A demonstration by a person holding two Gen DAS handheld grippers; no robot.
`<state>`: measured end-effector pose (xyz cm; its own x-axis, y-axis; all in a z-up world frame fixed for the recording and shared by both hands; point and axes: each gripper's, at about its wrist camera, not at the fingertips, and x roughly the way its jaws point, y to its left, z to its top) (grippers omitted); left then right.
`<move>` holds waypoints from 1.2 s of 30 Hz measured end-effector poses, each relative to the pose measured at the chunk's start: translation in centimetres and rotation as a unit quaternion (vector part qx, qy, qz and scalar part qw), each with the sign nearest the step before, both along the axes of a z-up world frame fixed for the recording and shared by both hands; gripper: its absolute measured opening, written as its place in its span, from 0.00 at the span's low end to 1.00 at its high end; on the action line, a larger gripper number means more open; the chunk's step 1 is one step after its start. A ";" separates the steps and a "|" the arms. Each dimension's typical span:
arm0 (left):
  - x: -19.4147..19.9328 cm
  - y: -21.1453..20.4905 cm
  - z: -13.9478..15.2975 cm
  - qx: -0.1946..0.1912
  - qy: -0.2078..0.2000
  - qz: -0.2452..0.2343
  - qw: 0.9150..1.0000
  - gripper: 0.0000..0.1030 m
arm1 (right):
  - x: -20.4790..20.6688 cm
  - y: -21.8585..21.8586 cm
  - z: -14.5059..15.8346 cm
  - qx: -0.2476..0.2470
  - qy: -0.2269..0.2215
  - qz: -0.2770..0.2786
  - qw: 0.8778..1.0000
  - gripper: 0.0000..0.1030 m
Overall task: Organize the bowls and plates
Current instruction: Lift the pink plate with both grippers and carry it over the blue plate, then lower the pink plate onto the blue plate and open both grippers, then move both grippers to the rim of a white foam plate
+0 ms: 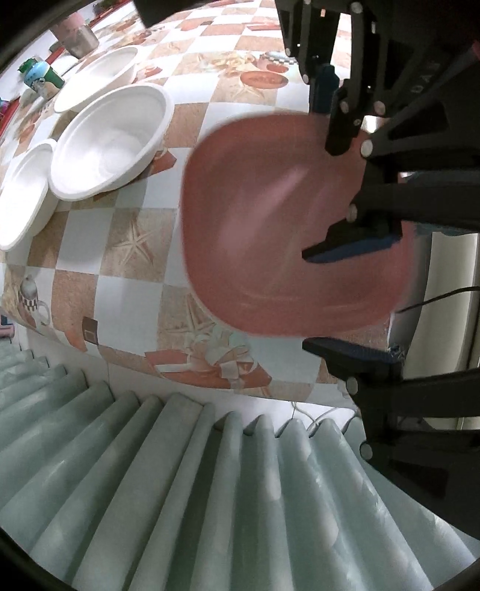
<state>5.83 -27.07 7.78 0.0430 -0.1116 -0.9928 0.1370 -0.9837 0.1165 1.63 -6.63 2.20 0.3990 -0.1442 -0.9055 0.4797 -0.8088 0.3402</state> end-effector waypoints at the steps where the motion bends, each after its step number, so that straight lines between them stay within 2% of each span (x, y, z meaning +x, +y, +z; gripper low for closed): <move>1: 0.1 0.0 0.1 -0.002 0.002 0.000 1.000 0.58 | 0.1 -0.1 0.0 0.000 0.002 0.002 1.000 0.17; 4: 0.4 0.3 0.3 -0.010 0.010 0.002 1.000 0.71 | -0.1 0.0 0.0 -0.004 0.003 0.000 1.000 0.17; 6: 0.6 0.2 0.5 -0.006 0.011 0.007 1.000 0.74 | -0.4 0.3 0.2 -0.003 0.006 -0.006 1.000 0.17; 7: 0.7 0.2 0.6 -0.003 0.011 0.010 1.000 0.76 | -0.5 2.0 0.5 -0.004 0.008 -0.005 1.000 0.17; 8: 0.8 0.1 0.6 -0.001 0.012 0.015 1.000 0.76 | -1.3 2.4 1.1 -0.003 0.009 -0.007 1.000 0.22; 9: 0.9 -0.1 0.7 0.000 0.014 0.022 1.000 0.77 | -1.3 2.9 1.3 -0.004 0.011 -0.009 1.000 0.45; 11: 0.8 -0.1 0.9 0.014 0.018 0.031 0.999 0.77 | -1.4 4.0 1.5 0.003 0.027 -0.009 1.000 0.71; 14: 0.4 0.1 1.3 0.029 0.027 0.039 0.998 0.78 | -1.7 6.7 1.3 0.007 0.030 -0.029 0.999 0.74; 15: 0.3 0.2 1.4 0.037 0.028 0.043 0.998 0.78 | -1.8 7.7 1.1 0.010 0.026 -0.040 0.999 0.87; 17: -0.1 0.8 1.8 0.056 0.031 0.045 0.997 0.78 | -2.1 9.7 0.7 0.014 0.019 -0.067 0.997 0.97; 20: -0.9 2.6 2.0 0.091 0.028 0.037 0.995 0.79 | -2.2 13.1 0.2 0.022 0.006 -0.107 0.994 0.97; 23: -2.0 5.0 2.0 0.106 0.022 0.013 0.994 0.79 | -2.1 16.5 -0.4 0.039 -0.002 -0.148 0.988 0.97; 27: -4.0 7.3 2.5 0.107 0.025 -0.007 0.994 0.79 | -2.3 19.7 -0.9 0.056 -0.006 -0.187 0.981 0.97; 36: -9.4 5.5 3.4 0.075 0.050 0.036 0.995 0.79 | -6.7 21.5 0.9 0.044 0.023 -0.236 0.970 0.97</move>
